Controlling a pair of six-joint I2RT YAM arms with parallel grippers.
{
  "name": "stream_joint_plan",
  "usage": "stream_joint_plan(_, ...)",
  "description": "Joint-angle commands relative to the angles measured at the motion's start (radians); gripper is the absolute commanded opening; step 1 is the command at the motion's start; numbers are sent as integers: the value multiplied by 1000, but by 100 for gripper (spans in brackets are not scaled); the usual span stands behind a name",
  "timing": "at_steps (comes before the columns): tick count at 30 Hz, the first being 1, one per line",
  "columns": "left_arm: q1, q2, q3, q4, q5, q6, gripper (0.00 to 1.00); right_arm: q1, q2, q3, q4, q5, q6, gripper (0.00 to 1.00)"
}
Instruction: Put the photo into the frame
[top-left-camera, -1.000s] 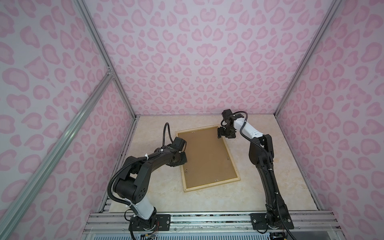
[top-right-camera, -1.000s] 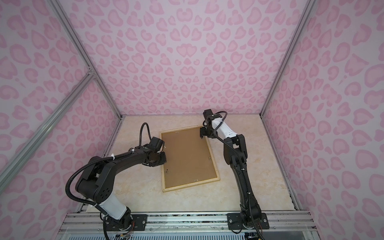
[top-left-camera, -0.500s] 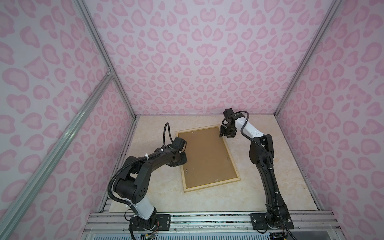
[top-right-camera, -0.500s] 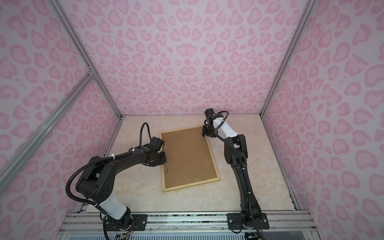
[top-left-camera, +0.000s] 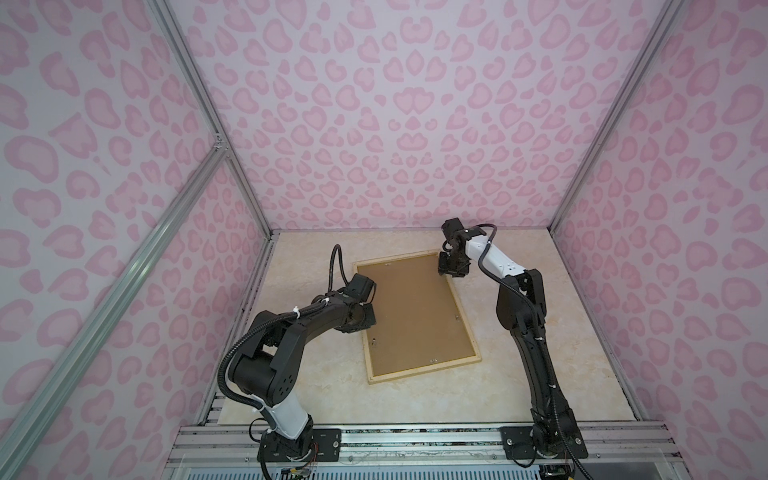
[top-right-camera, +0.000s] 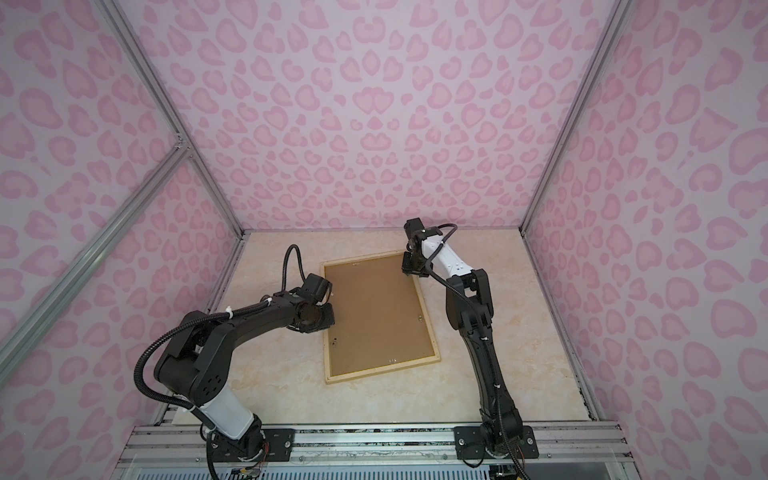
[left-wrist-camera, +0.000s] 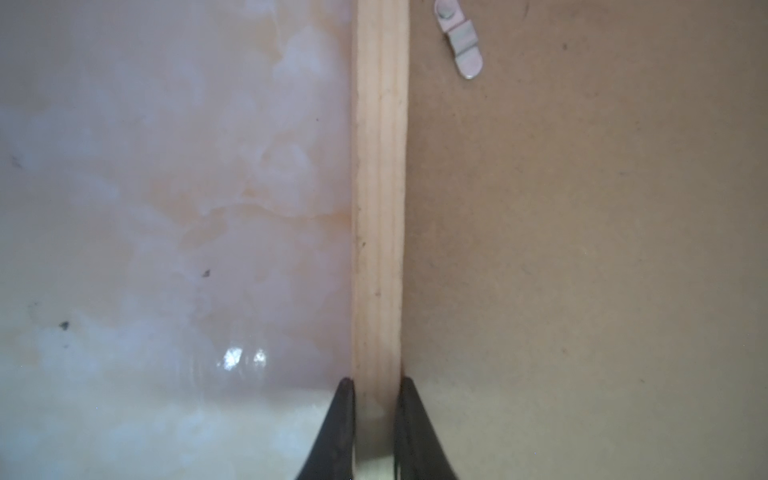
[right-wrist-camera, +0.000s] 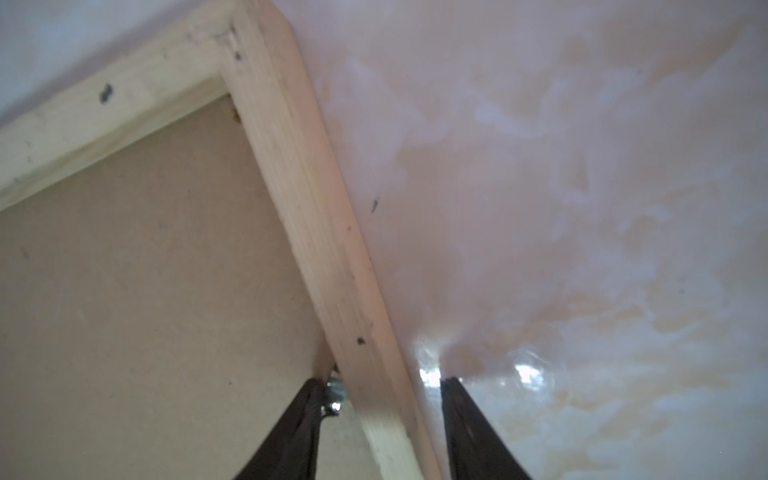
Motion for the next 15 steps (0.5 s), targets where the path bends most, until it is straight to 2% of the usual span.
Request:
stream_joint_plan(1, -6, 23, -19, -31, 71, -18, 6, 1, 10, 5, -70, 28, 25, 48)
stream_joint_plan(6, -10, 28, -16, -23, 74, -22, 6, 1, 18, 16, -88, 29, 52, 47)
stream_joint_plan(15, -15, 36, -24, -10, 81, -24, 6, -40, 43, 60, -70, -28, 120, 53)
